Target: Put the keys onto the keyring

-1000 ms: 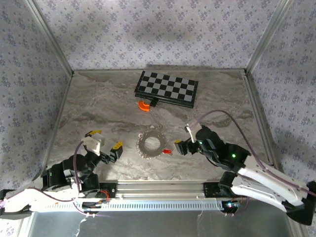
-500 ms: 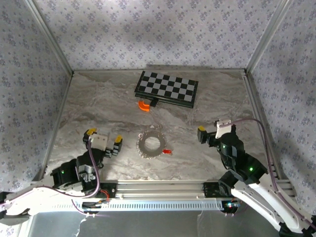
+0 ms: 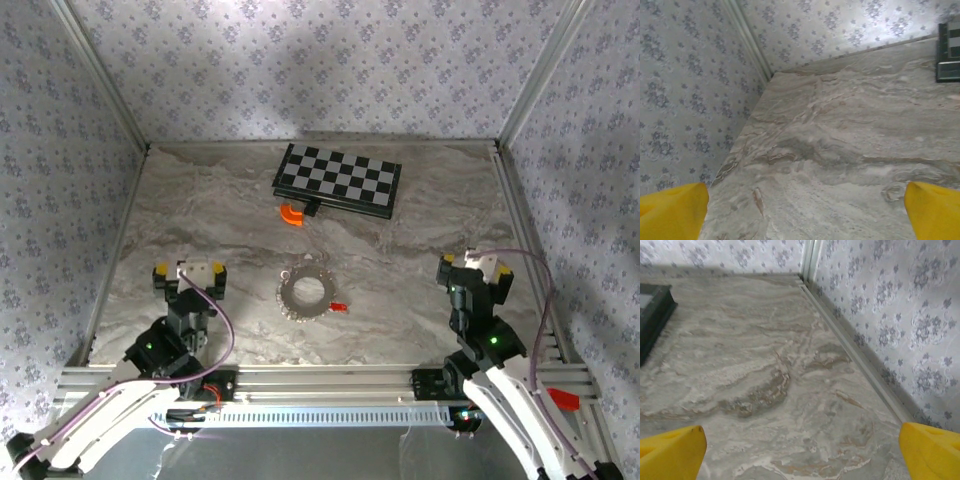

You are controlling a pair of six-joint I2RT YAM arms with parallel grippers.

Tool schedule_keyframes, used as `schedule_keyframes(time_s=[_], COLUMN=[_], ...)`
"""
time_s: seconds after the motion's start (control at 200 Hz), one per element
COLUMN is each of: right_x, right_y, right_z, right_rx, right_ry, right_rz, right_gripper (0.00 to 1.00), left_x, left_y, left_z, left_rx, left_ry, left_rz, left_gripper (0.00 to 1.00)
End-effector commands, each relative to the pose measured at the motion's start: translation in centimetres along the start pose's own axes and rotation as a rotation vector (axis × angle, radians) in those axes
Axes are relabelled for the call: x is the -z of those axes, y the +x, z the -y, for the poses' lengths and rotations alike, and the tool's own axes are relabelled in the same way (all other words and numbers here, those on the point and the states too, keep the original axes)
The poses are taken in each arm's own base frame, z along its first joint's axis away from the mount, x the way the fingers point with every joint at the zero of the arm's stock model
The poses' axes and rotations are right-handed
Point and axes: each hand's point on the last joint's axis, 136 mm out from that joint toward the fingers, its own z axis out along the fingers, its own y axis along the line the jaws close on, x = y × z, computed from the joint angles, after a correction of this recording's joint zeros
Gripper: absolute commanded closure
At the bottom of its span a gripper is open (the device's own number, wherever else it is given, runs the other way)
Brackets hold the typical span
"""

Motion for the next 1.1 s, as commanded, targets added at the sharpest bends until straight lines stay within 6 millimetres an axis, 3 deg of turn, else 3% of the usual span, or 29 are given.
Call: schedule_keyframes(time_s=[0.0,0.125,0.3,0.45,0.63,0.91,1.094], right_x=[-0.8,-1.2,-2.6,-3.5,-4.8,-7.9,-10.0], right_y=[0.7,0.8,2.9,2.6,2.3,1.5,0.9], right_z=[0.2,-1.0,-2.4,-2.2,-3.5,-4.4,-4.7], right_rx=[-0.008,0.011,0.000,0.006,0.012,-0.025,-0.078], right_ry=[0.024,-0.036,-0.111,-0.089,-0.130,-0.137,-0.135], right_rz=[0.041,0.087,0.077,0.077,0.078,0.065,0.067], right_gripper=[0.00,0.00,0.00,0.00,0.00,0.00,0.00], left_x=[-0.6,-1.4,-2.8,-4.4,-6.3,-9.3,-11.3], left_y=[0.4,1.5,2.6,3.2,3.2,3.1,3.0], left_z=[-0.6,-0.9,-0.7,-1.2,-0.7,0.3,-0.1], left_rx=[0.050,0.071,0.067,0.085,0.105,0.108,0.158], left_ry=[-0.038,-0.033,-0.038,-0.066,-0.040,-0.026,-0.039], left_rz=[0.039,0.011,-0.020,-0.049,-0.063,-0.094,-0.104], left_gripper=[0.01,0.01,0.00,0.00,0.01,0.00,0.01])
